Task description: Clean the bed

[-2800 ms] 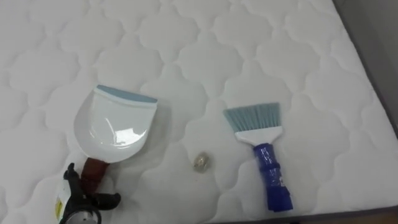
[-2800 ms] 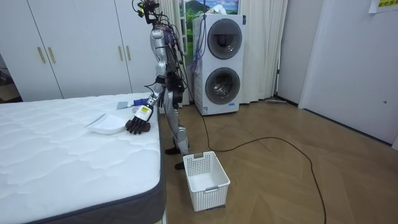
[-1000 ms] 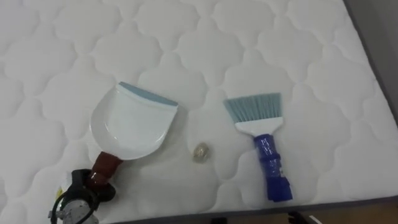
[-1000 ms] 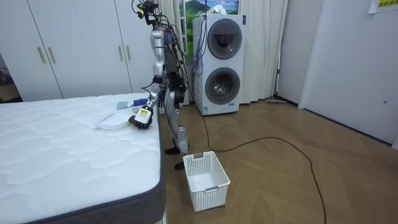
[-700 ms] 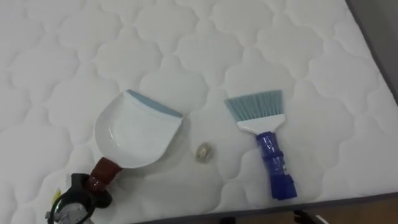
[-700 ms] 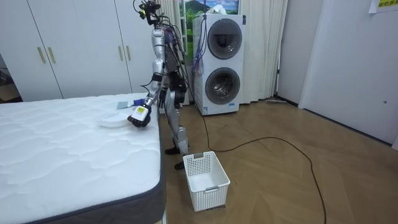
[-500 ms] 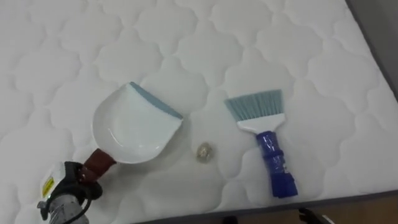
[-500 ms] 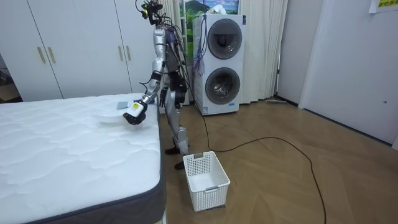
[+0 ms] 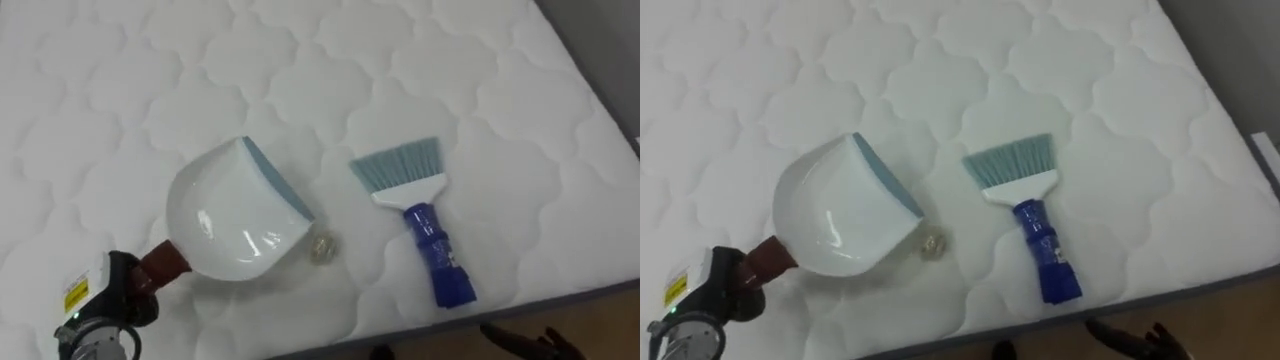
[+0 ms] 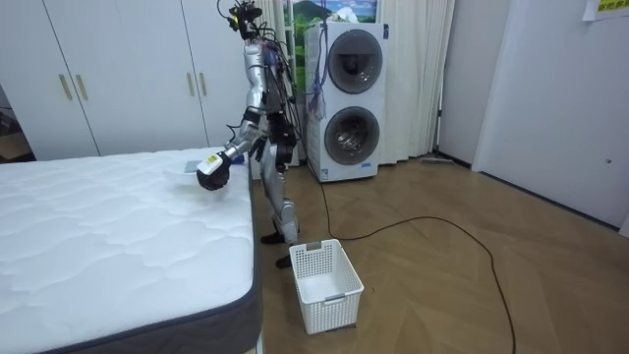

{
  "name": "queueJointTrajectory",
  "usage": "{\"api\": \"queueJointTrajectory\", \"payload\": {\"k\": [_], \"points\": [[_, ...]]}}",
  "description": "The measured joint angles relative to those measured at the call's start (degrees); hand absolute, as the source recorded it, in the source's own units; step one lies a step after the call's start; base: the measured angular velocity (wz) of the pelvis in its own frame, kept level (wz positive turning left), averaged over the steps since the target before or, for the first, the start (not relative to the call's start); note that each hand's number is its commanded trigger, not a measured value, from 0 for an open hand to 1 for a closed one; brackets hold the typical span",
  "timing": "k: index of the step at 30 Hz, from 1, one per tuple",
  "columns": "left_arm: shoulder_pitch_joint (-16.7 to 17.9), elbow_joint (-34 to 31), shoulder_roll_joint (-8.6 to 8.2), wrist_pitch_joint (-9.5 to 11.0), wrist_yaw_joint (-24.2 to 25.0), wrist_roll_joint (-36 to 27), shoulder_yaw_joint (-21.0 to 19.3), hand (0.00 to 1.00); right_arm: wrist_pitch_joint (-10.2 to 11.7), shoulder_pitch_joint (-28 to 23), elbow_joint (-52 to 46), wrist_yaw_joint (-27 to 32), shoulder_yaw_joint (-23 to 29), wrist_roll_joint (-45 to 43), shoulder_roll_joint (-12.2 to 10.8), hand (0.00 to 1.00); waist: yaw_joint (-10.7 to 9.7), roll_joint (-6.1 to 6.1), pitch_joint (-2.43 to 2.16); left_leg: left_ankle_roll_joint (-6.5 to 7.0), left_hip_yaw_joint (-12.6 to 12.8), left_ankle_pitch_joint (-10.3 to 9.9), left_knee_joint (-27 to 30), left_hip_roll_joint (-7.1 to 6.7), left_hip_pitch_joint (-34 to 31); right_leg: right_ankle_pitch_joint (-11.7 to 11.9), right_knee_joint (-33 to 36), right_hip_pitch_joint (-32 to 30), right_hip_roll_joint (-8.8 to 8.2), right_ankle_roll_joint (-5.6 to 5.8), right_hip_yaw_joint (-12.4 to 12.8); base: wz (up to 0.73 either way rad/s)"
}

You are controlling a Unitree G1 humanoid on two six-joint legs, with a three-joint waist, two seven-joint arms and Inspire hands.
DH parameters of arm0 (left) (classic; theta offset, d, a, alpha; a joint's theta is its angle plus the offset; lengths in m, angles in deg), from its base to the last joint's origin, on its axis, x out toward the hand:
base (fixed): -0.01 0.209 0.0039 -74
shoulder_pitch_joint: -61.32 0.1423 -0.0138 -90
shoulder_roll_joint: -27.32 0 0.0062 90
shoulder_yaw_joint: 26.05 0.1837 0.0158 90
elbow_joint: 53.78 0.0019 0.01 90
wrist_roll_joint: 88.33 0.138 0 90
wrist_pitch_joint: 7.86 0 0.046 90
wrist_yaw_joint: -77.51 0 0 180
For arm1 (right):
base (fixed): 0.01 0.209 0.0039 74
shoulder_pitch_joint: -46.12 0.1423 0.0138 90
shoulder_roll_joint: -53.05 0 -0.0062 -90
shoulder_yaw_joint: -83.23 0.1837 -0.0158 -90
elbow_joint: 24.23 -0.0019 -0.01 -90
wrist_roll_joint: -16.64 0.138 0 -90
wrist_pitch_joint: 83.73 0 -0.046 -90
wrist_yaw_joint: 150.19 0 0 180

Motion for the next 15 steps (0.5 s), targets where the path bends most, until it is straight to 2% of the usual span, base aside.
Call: {"api": "queueJointTrajectory", "payload": {"k": [6,10,13,15], "points": [[2.7,-0.2,0.47,0.8,0.0,0.1,0.8,1.00,2.4,3.7,-1.5,5.1,4.1,0.5,0.3,0.00,-0.7,0.14,-0.07,0.25,0.5,0.1,0.0,-0.30,-1.0,0.0,0.7,-1.4,-0.78,0.14,-0.2,-0.01],[3.9,-0.2,0.56,0.8,0.0,0.1,1.0,1.00,3.3,4.0,-4.8,9.2,5.7,-0.3,1.0,0.00,-1.1,0.08,-0.06,0.35,0.7,0.2,-0.2,-0.44,-1.2,-0.1,0.8,-1.7,-0.87,0.30,-0.1,0.00],[3.7,-0.1,0.74,0.8,-0.6,0.1,1.4,1.00,4.0,4.2,-8.2,13.5,6.1,-0.8,1.8,0.00,-1.0,-0.40,-0.04,0.57,1.0,0.3,0.0,-0.75,-2.1,-0.2,1.8,-3.3,-1.06,0.35,0.6,-0.05],[3.8,-0.1,0.81,0.9,-1.3,0.1,1.4,1.00,4.8,4.0,-12.1,17.5,5.9,-1.3,1.8,0.00,-0.5,-0.94,-0.19,0.60,1.9,0.3,0.7,-0.81,-2.7,-0.3,2.3,-4.2,-1.08,0.45,1.5,-0.20]]}}
